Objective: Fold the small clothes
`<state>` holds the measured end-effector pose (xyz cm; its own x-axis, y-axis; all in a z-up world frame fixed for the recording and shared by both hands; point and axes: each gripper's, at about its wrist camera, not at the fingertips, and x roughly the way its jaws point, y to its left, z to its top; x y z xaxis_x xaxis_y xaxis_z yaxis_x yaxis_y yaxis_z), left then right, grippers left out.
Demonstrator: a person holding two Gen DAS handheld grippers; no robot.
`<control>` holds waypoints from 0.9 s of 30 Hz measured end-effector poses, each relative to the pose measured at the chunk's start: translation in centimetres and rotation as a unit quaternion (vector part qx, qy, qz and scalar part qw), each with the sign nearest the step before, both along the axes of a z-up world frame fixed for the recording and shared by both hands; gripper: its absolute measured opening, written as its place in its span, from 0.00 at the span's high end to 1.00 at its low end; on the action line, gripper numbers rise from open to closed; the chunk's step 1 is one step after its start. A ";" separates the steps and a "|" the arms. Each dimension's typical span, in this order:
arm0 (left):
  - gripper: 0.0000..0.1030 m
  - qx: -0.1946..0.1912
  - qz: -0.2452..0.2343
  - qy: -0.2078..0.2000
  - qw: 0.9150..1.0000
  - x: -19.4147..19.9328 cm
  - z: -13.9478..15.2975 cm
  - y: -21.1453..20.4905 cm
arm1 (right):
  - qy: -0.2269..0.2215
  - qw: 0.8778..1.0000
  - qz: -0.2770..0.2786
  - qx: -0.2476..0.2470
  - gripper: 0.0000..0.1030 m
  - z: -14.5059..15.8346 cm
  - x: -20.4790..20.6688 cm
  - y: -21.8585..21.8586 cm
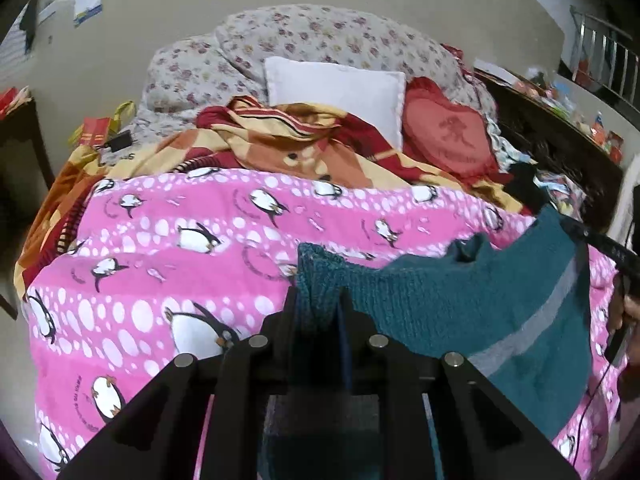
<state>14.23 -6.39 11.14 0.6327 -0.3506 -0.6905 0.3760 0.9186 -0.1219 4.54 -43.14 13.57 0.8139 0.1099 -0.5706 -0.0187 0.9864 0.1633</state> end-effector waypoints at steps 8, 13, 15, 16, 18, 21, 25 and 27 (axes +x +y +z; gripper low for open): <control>0.75 0.017 0.023 0.036 0.999 0.7 -2.2 -0.2 | 0.064 0.996 -0.034 -0.042 0.81 -3.8 2.0 1.1; 0.63 -0.010 0.024 0.038 0.999 -3.2 0.5 2.0 | 0.034 0.999 -0.006 -0.013 0.48 -0.1 -3.1 2.7; 0.60 -0.009 0.014 0.035 0.999 -5.6 0.9 2.1 | 0.034 0.998 0.042 -0.012 0.48 0.3 -5.5 4.9; 0.60 -0.010 0.005 0.035 0.999 -6.8 1.0 2.0 | 0.038 0.997 0.061 -0.018 0.48 0.1 -6.4 6.2; 0.59 -0.005 -0.010 0.039 0.999 -9.0 0.6 1.5 | 0.057 0.992 0.106 -0.040 0.48 -1.1 -8.0 9.0; 0.57 0.002 -0.022 0.040 0.999 -12.0 -0.3 0.8 | 0.072 0.987 0.134 -0.061 0.48 -2.6 -10.1 11.4; 0.51 0.047 -0.033 0.052 0.997 -14.8 -3.4 -0.1 | 0.080 0.988 0.119 -0.054 0.48 -4.0 -11.4 11.0; 0.51 0.064 -0.025 0.070 0.995 -15.1 -5.5 -0.2 | 0.095 0.988 0.100 -0.074 0.48 -5.2 -11.0 10.5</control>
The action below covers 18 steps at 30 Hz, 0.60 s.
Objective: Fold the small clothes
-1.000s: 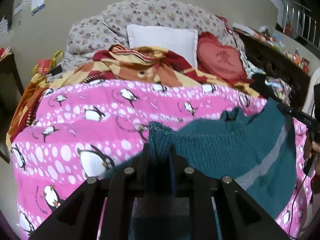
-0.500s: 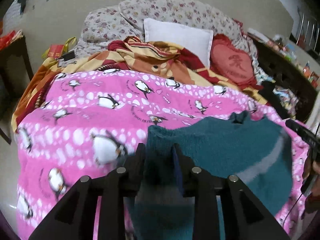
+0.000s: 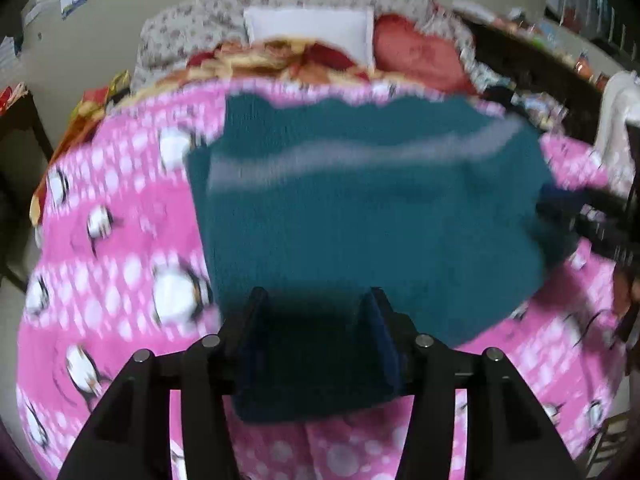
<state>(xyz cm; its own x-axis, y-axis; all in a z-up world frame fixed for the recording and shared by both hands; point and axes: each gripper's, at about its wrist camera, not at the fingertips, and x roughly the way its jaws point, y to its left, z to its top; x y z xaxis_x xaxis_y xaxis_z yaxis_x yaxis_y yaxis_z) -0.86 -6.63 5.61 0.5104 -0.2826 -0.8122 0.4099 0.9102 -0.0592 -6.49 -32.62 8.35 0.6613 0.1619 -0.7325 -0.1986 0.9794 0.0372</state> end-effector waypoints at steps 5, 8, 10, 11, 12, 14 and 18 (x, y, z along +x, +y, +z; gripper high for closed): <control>0.50 -0.014 0.026 0.002 1.000 -0.3 -1.5 0.6 | 0.074 0.997 -0.023 -0.017 0.48 -3.1 1.8 -0.7; 0.50 -0.026 0.029 0.004 0.999 -0.8 -0.3 1.2 | 0.047 0.999 -0.018 -0.005 0.48 -0.7 1.0 -0.5; 0.49 -0.024 0.031 -0.015 0.999 -1.0 0.8 1.4 | 0.029 0.999 -0.007 0.012 0.48 1.1 0.8 -0.1; 0.47 -0.025 0.033 -0.025 0.999 -0.9 1.4 1.5 | 0.021 1.000 0.001 0.015 0.48 1.8 0.9 0.4; 0.43 -0.027 0.035 -0.029 0.999 -0.8 1.7 1.6 | 0.017 1.000 0.008 0.016 0.48 2.2 1.2 0.9; 0.42 -0.035 0.046 -0.030 0.998 0.1 2.2 1.5 | 0.019 1.000 0.016 0.017 0.48 2.5 2.4 1.9; 0.42 -0.043 0.064 -0.036 0.996 2.3 2.3 0.9 | 0.029 0.999 0.025 0.001 0.48 1.4 5.3 4.4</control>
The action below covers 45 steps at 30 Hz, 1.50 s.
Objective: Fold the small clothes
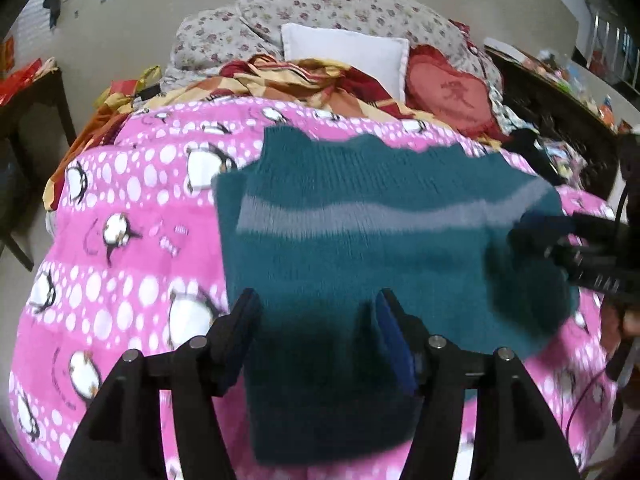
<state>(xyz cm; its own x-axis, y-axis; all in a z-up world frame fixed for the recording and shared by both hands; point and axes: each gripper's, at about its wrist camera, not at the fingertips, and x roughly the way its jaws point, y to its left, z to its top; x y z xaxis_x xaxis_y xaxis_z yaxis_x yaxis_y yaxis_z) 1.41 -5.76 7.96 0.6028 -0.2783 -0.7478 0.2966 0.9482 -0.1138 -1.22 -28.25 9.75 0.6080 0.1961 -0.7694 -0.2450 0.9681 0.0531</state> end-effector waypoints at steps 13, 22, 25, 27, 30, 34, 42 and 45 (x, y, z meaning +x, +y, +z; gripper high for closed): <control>0.31 0.025 0.033 0.008 0.999 4.3 -1.8 -1.0 | -0.022 0.998 -0.035 -0.044 0.47 -1.5 4.8 1.6; 0.30 0.023 0.041 0.008 0.999 3.8 -1.8 -0.7 | -0.007 1.000 -0.029 0.001 0.39 -1.7 2.2 1.2; 0.30 0.023 0.046 0.012 0.999 3.6 -1.6 -0.7 | 0.012 0.999 -0.030 -0.005 0.39 -3.4 2.9 1.3; 0.30 0.024 0.044 0.015 0.999 3.3 -1.5 -0.6 | 0.008 0.999 -0.033 0.005 0.39 -2.9 2.6 1.0; 0.30 0.014 0.042 0.019 0.999 2.6 -0.9 0.4 | -0.016 0.999 -0.029 0.023 0.39 -1.1 1.2 0.6; 0.23 -0.026 0.066 0.024 0.997 1.1 -0.5 3.4 | -0.047 0.997 -0.034 0.058 0.39 0.6 -1.0 -0.7; 0.22 -0.095 0.114 0.054 0.987 0.1 -2.1 6.8 | -0.029 0.993 -0.040 0.110 0.59 -0.8 -0.3 -1.0; 0.21 -0.124 0.102 0.077 0.984 0.5 -3.1 6.6 | -0.024 0.991 -0.041 0.123 0.59 -1.1 0.4 -0.6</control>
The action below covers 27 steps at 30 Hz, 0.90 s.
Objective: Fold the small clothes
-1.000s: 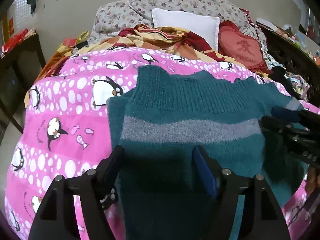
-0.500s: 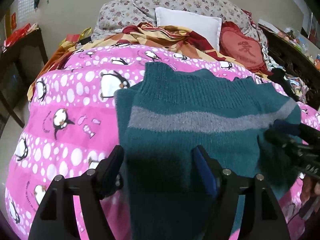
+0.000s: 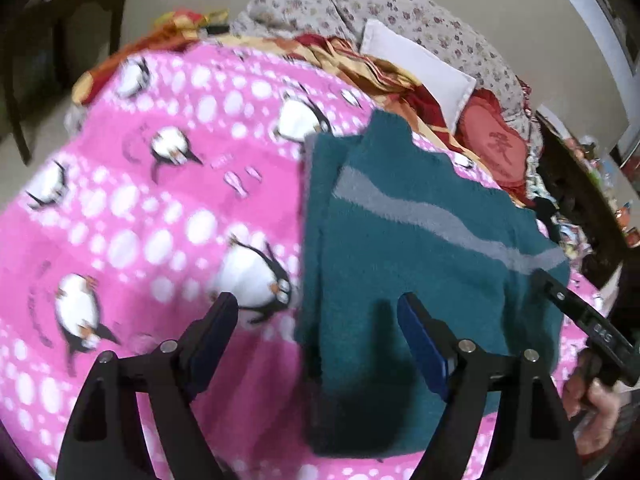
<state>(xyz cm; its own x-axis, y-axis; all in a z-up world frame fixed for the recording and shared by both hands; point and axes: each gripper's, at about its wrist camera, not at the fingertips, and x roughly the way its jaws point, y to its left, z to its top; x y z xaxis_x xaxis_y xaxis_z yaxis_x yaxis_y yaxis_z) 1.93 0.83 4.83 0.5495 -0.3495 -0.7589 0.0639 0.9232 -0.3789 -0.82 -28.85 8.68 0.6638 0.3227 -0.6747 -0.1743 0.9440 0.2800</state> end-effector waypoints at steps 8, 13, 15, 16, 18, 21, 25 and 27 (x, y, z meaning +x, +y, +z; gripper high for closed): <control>0.18 -0.015 -0.008 0.024 1.000 1.6 -1.6 -1.7 | 0.002 1.000 -0.009 -0.016 0.59 -0.2 2.1 -0.1; 0.17 -0.015 -0.019 0.021 0.999 2.1 -1.7 -3.0 | 0.015 1.000 -0.014 -0.010 0.59 -1.1 3.3 -0.9; 0.17 -0.023 -0.019 0.026 0.999 2.3 -2.0 -3.4 | 0.021 1.000 -0.013 -0.011 0.59 -1.6 3.7 -0.9; 0.19 -0.028 -0.019 0.028 0.999 2.4 -2.1 -3.4 | 0.022 1.000 -0.012 -0.010 0.59 -1.7 3.8 -1.0; 0.26 -0.035 -0.019 0.026 0.999 2.3 -2.1 -3.5 | 0.021 1.000 -0.011 -0.004 0.59 -1.2 3.6 -1.1; 0.41 -0.045 -0.021 0.030 0.998 2.3 -1.9 -3.4 | 0.002 1.000 -0.002 0.007 0.59 -0.1 3.2 -0.9; 0.64 -0.049 -0.020 0.025 0.998 2.0 -1.4 -3.1 | 0.023 0.999 0.006 0.025 0.59 -1.6 4.7 -0.5; 0.72 -0.049 -0.022 0.022 0.998 1.8 -0.9 -3.1 | 0.026 0.999 0.003 0.044 0.60 -2.5 5.1 -0.8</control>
